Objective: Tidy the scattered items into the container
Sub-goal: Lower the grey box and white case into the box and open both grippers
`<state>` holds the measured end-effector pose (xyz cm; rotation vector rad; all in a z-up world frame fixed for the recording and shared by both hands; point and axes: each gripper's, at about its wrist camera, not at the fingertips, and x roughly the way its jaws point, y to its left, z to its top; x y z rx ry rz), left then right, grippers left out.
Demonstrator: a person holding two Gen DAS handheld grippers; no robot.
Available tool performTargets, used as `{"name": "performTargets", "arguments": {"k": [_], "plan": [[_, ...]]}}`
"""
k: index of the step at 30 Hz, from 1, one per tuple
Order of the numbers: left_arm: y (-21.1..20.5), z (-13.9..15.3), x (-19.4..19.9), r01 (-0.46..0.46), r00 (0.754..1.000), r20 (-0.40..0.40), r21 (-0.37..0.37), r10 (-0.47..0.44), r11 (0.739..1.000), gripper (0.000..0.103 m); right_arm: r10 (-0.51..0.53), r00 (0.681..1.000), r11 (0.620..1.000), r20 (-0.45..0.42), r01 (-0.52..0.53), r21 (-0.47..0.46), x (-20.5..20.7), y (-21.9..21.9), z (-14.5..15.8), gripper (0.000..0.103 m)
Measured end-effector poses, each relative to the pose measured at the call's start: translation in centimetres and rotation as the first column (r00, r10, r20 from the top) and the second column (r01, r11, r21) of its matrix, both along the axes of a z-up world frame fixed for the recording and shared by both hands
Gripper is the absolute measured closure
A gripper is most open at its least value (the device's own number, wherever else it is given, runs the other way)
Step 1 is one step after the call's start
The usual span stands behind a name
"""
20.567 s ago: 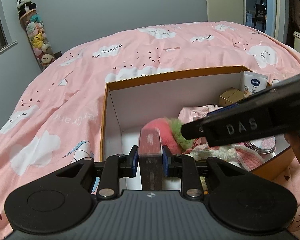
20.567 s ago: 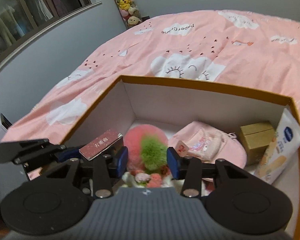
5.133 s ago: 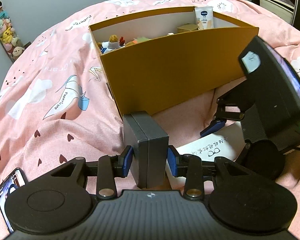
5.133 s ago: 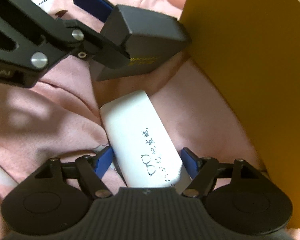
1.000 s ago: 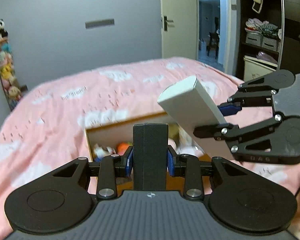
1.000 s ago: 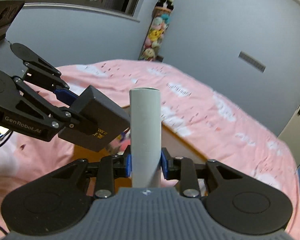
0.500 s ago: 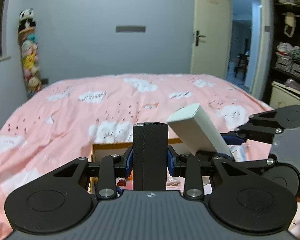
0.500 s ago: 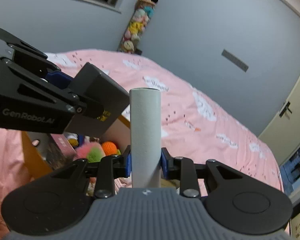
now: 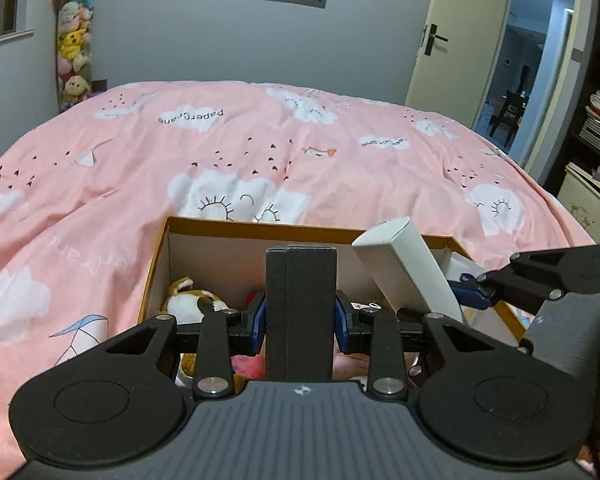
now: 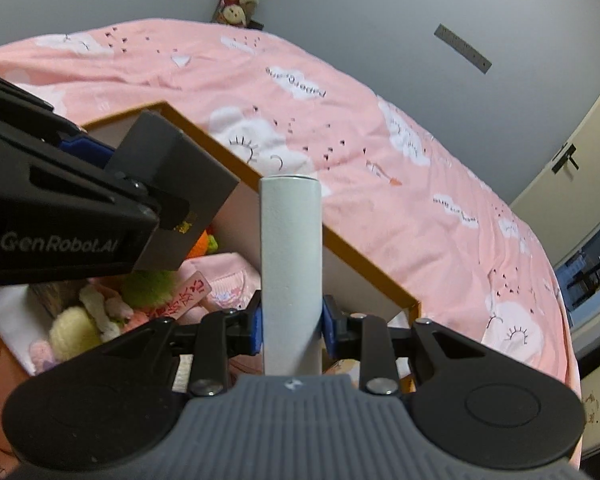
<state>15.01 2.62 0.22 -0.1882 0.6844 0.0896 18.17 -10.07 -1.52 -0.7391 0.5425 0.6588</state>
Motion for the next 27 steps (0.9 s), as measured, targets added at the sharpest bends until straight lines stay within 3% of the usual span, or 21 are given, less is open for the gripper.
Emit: {"name": "performTargets", "arguments": {"k": [9,18,27], "plan": [[0.8,-1.4,0.9,-0.022,0.998,-0.054,-0.057,0.019,0.998,0.065,-0.018,1.0,0.999,0.003,0.019,-0.04,1.2,0.6,-1.6,0.071],[2.4,-1.7,1.0,-0.051,0.995,-0.087,-0.13,0.04,0.99,0.065,-0.021,0.998,1.0,-0.057,0.02,-0.024,1.7,0.5,-2.4,0.071],[2.5,-1.4,0.0,-0.06,0.996,-0.071,-0.114,0.052,0.992,0.063,0.017,0.995,1.0,-0.099,-0.015,0.024,0.8,-0.3,-1.4,0.066]]}}
